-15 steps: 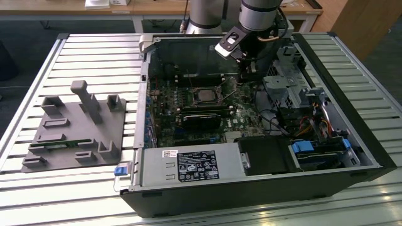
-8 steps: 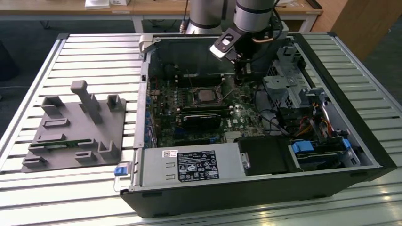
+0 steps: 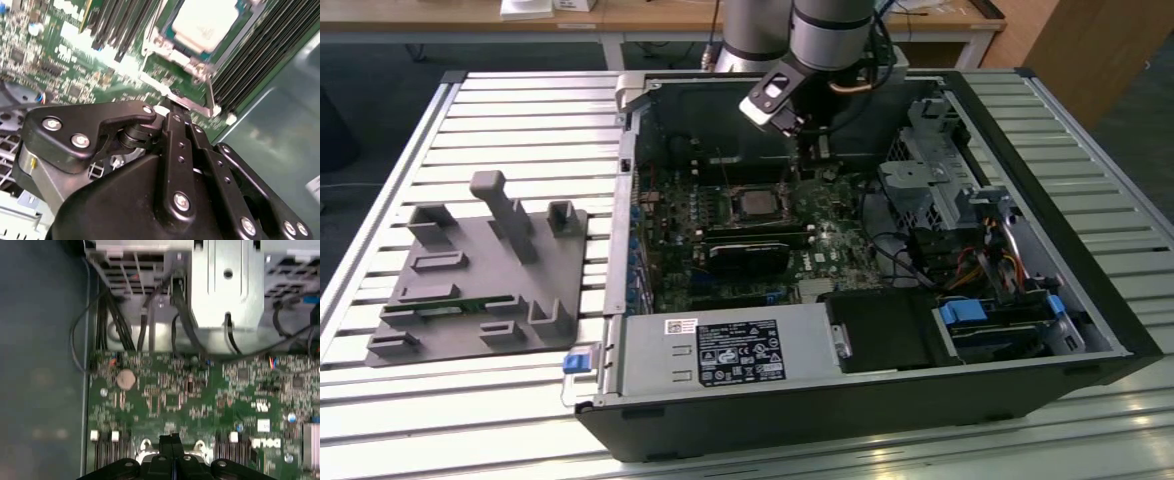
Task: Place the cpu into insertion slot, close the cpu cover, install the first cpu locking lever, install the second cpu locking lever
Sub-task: 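Close the cpu cover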
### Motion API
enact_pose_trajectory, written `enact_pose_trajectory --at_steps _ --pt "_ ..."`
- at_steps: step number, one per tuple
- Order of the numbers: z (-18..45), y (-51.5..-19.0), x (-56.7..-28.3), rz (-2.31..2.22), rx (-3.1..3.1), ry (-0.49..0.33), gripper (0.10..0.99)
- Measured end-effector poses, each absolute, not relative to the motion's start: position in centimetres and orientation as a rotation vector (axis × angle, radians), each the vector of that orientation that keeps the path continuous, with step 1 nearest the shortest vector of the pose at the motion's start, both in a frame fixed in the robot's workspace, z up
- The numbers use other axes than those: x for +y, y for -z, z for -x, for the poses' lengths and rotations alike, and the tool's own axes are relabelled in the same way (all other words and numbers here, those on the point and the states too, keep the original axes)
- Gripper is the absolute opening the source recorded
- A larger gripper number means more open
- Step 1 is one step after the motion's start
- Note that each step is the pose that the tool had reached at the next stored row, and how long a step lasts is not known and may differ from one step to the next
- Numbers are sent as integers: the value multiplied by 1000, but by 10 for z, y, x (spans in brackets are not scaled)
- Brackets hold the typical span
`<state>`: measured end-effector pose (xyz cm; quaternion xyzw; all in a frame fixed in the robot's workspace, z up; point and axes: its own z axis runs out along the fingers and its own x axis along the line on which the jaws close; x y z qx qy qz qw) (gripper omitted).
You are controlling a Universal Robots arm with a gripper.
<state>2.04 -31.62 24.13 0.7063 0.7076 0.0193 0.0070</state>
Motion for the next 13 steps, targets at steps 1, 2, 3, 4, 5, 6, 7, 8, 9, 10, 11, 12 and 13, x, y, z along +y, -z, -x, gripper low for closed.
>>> enact_pose_trajectory --at_steps 1,2,3,4,5,6,7,8,9,10,11,12,13 --pt "-18 -241 -316 -2209 2213 -60 106" --pt "-16 -241 -316 -2209 2213 -60 106" --pt "-14 -240 -316 -2209 2213 -60 106" --pt "-13 -240 -316 -2209 2213 -60 106" --pt "-12 -240 -316 -2209 2213 -60 106" --pt "-12 -239 -316 -2209 2213 -60 106" --pt "-12 -238 -316 -2209 2213 -60 106" --pt "-11 -237 -316 -2209 2213 -60 106" --pt "-11 -237 -316 -2209 2213 -60 106" --pt "-11 -236 -316 -2209 2213 -60 106" --pt "-10 -236 -317 -2209 2213 -59 106" --pt "-10 -235 -318 -2209 2213 -59 106" --pt "-8 -234 -318 -2209 2213 -60 106"
